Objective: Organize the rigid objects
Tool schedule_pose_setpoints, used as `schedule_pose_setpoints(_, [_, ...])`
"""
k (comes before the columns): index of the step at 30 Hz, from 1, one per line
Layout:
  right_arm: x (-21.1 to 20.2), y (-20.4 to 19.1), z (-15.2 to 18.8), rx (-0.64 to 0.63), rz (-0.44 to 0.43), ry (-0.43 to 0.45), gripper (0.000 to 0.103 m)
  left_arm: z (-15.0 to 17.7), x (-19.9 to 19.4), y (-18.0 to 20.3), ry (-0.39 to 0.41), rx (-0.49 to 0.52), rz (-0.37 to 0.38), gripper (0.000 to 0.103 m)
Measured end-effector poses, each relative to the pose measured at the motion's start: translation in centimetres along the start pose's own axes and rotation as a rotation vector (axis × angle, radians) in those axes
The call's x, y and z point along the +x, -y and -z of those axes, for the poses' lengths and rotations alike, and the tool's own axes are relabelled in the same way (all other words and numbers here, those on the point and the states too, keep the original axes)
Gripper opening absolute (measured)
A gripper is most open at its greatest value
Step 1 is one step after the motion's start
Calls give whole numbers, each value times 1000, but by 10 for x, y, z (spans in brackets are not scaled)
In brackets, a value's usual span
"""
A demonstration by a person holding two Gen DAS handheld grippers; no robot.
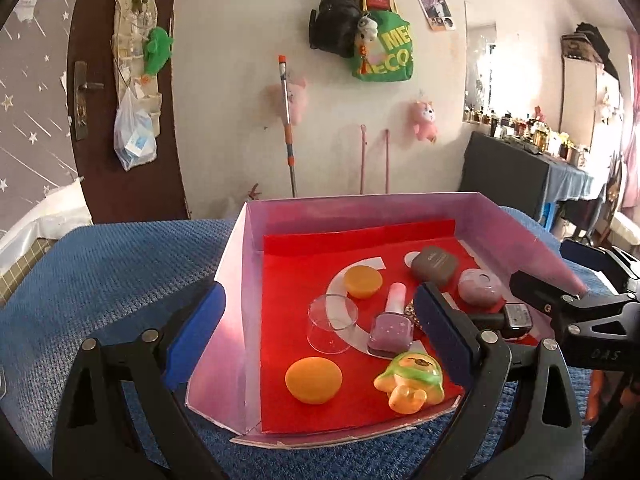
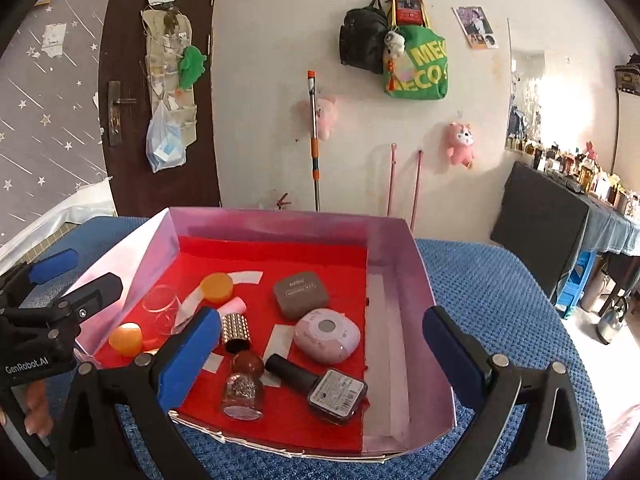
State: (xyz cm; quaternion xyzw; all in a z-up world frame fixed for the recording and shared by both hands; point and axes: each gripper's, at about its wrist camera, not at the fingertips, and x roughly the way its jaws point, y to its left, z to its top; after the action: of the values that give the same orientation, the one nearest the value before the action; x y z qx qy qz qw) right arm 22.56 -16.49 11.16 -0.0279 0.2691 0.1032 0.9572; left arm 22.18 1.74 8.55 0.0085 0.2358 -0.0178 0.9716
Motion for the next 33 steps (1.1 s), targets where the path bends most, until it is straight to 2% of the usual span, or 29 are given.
schedule_pose_setpoints(5, [8, 3, 6, -4, 17, -28, 103, 4, 10, 10, -28, 32, -14, 96])
schedule_pose_setpoints(10, [13, 9, 8, 13, 39, -42, 103, 6, 20, 12, -58, 17, -16, 96])
schedule_pose_setpoints(16, [17, -1, 11, -49, 94, -38, 103, 8, 24, 13, -79, 13, -18, 96])
schedule_pose_setpoints(22, [21, 2, 12, -19, 65, -54, 103, 8, 30, 9, -109, -2, -5, 96])
schedule_pose_setpoints(33, [24, 0, 13, -27, 70, -64, 103, 9, 38, 6, -143, -15, 15, 96])
